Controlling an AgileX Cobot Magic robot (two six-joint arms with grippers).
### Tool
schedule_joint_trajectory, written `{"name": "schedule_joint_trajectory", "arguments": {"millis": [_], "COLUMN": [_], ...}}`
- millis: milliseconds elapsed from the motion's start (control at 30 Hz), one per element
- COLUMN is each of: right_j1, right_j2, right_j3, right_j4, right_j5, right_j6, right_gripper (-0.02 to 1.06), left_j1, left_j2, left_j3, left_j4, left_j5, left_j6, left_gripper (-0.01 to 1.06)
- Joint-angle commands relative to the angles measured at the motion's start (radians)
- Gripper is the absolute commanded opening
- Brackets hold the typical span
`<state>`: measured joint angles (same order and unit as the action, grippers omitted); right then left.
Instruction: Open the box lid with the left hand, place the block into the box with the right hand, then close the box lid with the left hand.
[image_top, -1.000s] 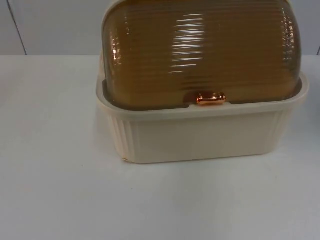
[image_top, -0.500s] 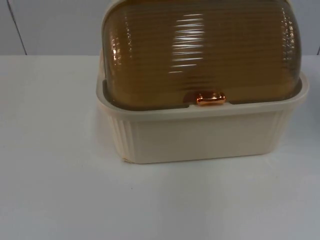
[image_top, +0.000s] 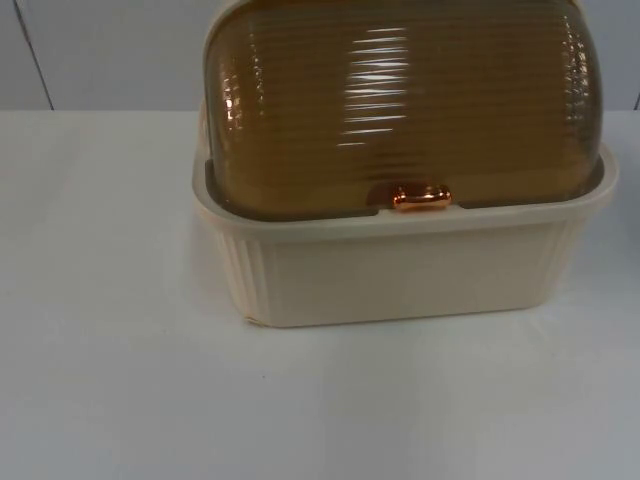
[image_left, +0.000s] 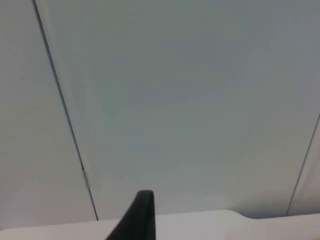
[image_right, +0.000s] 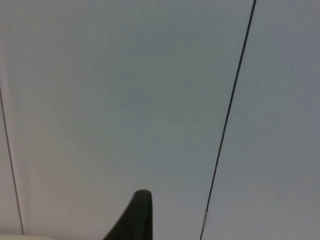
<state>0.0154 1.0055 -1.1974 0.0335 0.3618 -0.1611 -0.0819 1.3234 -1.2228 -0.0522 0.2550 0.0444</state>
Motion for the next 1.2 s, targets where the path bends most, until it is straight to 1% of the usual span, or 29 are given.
{"name": "schedule_joint_trajectory", "arguments": {"millis": [0, 67, 167, 200, 267, 300, 367, 433, 500, 600, 667, 700, 767, 800, 833, 900, 933, 967, 1000, 1133, 1167], "right_j1": [-0.003, -0.003, -0.003, -0.003, -0.003, -0.003, -0.003, -0.003, -0.003, -0.003, -0.003, -0.003, -0.003, -0.003, -0.003, -0.003, -0.003, -0.003, -0.003, -0.003, -0.003], "right_j2": [-0.01, -0.01, -0.01, -0.01, -0.011, -0.011, -0.011, -0.011, -0.017, -0.024, -0.043, -0.056, -0.087, -0.087, -0.115, -0.151, -0.162, -0.162, -0.171, -0.232, -0.232], "right_j3": [-0.005, -0.005, -0.005, -0.005, -0.005, -0.005, -0.005, -0.005, -0.005, -0.005, -0.005, -0.005, -0.005, -0.005, -0.005, -0.005, -0.005, -0.005, -0.005, -0.005, -0.005], "right_j4": [-0.005, -0.005, -0.015, -0.034, -0.034, -0.034, -0.034, -0.034, -0.034, -0.034, -0.034, -0.034, -0.034, -0.034, -0.034, -0.024, -0.022, -0.022, -0.022, -0.034, -0.034], "right_j5": [-0.02, -0.005, 0.008, 0.017, 0.028, 0.038, 0.046, 0.053, 0.053, 0.051, 0.033, 0.024, -0.012, -0.012, -0.043, -0.067, -0.069, -0.069, -0.067, 0.027, 0.027], "right_j6": [0.036, 0.075, 0.082, 0.082, 0.082, 0.082, 0.093, 0.098, 0.098, 0.098, 0.098, 0.098, 0.09, 0.09, 0.094, 0.121, 0.12, 0.12, 0.12, 0.12, 0.12], "right_gripper": [0.93, 0.93, 0.93, 0.93, 0.99, 1.05, 1.05, 1.05, 1.05, 1.05, 1.05, 1.05, 1.05, 1.05, 1.05, 1.05, 1.05, 1.05, 1.05, 1.05, 1.05], "left_j1": [0.003, 0.003, 0.003, 0.003, 0.003, 0.003, 0.003, 0.003, 0.003, 0.003, 0.003, 0.003, 0.003, 0.003, 0.003, 0.003, 0.003, 0.003, 0.003, 0.003, 0.003], "left_j2": [-0.022, -0.033, -0.039, -0.048, -0.058, -0.065, -0.07, -0.079, -0.088, -0.109, -0.133, -0.146, -0.18, -0.18, -0.202, -0.229, -0.257, -0.257, -0.269, -0.366, -0.366], "left_j3": [0.002, 0.002, 0.002, 0.002, 0.002, 0.002, 0.002, 0.002, 0.002, 0.002, 0.002, 0.002, 0.002, 0.002, 0.002, 0.002, 0.002, 0.002, 0.002, 0.002, 0.002], "left_j4": [-0.018, -0.015, -0.012, -0.007, -0.007, -0.007, -0.007, -0.009, -0.007, -0.009, -0.009, -0.011, -0.011, -0.011, -0.007, -0.009, -0.009, -0.009, -0.009, -0.012, -0.012], "left_j5": [-0.011, -0.011, -0.008, -0.006, 0.002, 0.001, -0.004, -0.033, -0.091, -0.086, -0.137, -0.149, -0.135, -0.135, -0.135, -0.128, -0.11, -0.11, -0.106, -0.098, -0.098], "left_j6": [-0.001, -0.001, -0.001, -0.001, -0.001, -0.001, -0.001, -0.001, -0.001, 0.001, 0.003, 0.003, 0.003, 0.003, 0.003, 0.003, 0.003, 0.003, 0.003, 0.003, 0.003], "left_gripper": [1.04, 1.04, 1.04, 1.04, 1.04, 1.04, 1.04, 1.04, 1.04, 1.04, 1.04, 1.04, 1.04, 1.04, 1.04, 1.04, 1.04, 1.04, 1.04, 1.04, 1.04]}}
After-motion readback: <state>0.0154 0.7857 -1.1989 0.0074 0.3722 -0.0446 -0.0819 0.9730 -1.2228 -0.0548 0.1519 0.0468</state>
